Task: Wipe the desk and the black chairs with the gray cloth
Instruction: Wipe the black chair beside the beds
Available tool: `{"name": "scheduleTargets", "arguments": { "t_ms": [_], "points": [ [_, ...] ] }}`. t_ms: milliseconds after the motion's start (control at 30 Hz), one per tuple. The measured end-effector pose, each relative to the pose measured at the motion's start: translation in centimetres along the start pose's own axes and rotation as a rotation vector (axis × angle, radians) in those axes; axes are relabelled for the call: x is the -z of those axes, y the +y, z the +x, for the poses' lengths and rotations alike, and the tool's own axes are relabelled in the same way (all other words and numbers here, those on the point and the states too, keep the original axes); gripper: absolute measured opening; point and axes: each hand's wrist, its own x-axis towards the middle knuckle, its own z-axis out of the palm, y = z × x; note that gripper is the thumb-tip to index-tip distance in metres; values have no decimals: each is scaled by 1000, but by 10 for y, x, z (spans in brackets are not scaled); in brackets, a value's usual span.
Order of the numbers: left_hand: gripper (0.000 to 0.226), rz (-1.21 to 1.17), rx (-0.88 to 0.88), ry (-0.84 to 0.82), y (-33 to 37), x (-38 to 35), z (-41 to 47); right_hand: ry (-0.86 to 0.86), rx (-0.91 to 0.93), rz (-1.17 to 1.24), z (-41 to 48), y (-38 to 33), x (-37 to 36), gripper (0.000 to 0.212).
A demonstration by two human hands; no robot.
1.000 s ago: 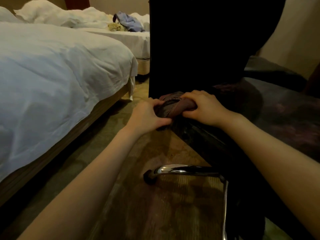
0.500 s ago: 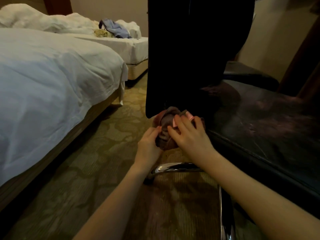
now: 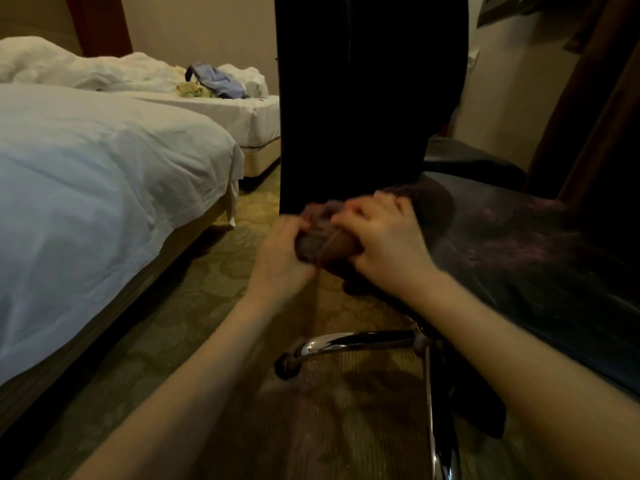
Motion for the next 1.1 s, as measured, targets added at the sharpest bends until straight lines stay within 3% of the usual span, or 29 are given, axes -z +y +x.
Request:
{"name": "scheduleTargets", "arguments": {
  "t_ms": [67, 233, 367, 600, 767, 867, 1000, 1100],
  "points": [
    [37, 32, -9, 0, 10, 0, 33, -112, -117, -21, 21, 15, 11, 40],
    [40, 215, -32, -265, 13, -15, 82, -278, -325, -65, 47, 39, -6, 49],
    [34, 281, 36, -358, 6, -20, 86, -342, -493, 260, 43, 40, -29, 32],
    [52, 184, -13, -203, 0, -11, 32, -325, -346, 326, 12, 36, -20, 37],
    [45, 131, -8, -64, 8, -18, 10, -249, -314, 222, -14, 25, -14, 44],
    [38, 120, -53, -37, 12, -19, 6, -293, -325, 189, -20, 23, -2, 51],
    [36, 70, -77, -105, 17, -8, 9, -396, -281, -38, -6, 7, 6, 73],
    [35, -59, -34, -226, 18, 8, 10, -392, -188, -81, -1, -9, 1, 87]
  ]
}}
